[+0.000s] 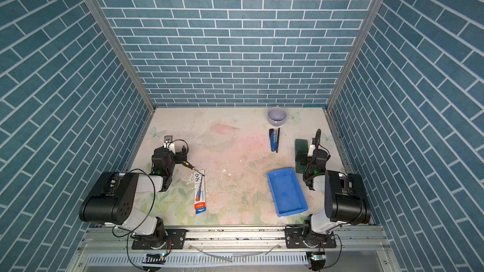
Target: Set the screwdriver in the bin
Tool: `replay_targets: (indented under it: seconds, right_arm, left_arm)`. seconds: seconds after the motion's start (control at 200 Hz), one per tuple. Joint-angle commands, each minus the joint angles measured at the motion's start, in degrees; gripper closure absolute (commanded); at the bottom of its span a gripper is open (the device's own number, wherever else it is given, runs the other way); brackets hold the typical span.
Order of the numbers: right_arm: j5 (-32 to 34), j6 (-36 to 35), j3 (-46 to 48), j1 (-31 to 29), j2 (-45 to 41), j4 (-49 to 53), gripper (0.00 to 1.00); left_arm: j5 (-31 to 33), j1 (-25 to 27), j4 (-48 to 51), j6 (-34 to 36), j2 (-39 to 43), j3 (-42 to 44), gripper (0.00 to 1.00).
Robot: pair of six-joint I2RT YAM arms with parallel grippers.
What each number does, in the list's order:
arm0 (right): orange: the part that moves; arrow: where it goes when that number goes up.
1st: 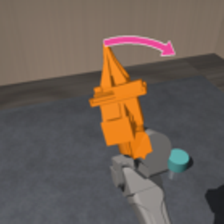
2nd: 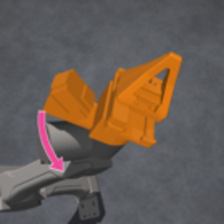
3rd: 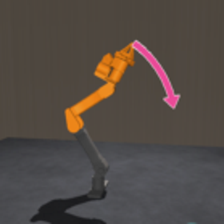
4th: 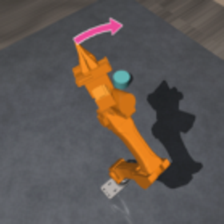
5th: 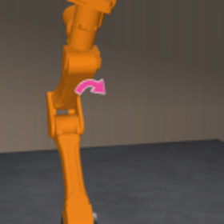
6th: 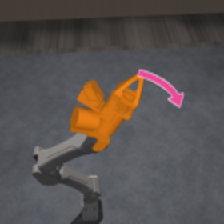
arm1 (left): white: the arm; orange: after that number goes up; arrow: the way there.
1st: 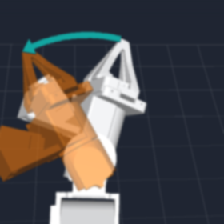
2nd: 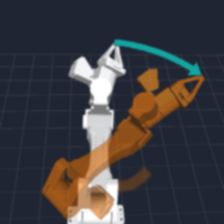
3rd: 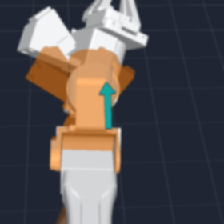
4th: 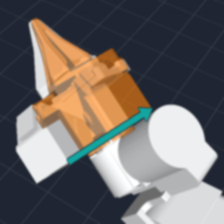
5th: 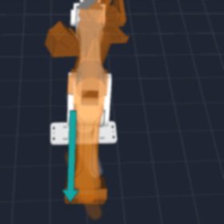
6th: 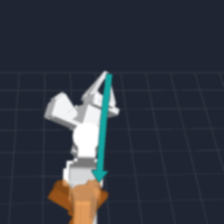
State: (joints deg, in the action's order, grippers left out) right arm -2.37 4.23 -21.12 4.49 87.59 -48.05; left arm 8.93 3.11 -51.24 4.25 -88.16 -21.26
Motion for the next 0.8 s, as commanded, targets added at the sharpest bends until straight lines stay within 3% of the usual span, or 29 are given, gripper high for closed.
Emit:
replay_targets:
  seconds: [0.0,0.791]
  right_arm:
    - [0.5,-0.4,-1.8,-0.3,0.4,-0.4,0.01]
    - [-0.3,-0.8,-2.0,-0.3,0.5,0.0,0.01]
  left_arm:
    - [-0.3,-0.2,0.0,-0.4,0.3,-0.3,0.00]
    - [-0.3,-0.2,0.0,-0.4,0.3,-0.3,0.00]
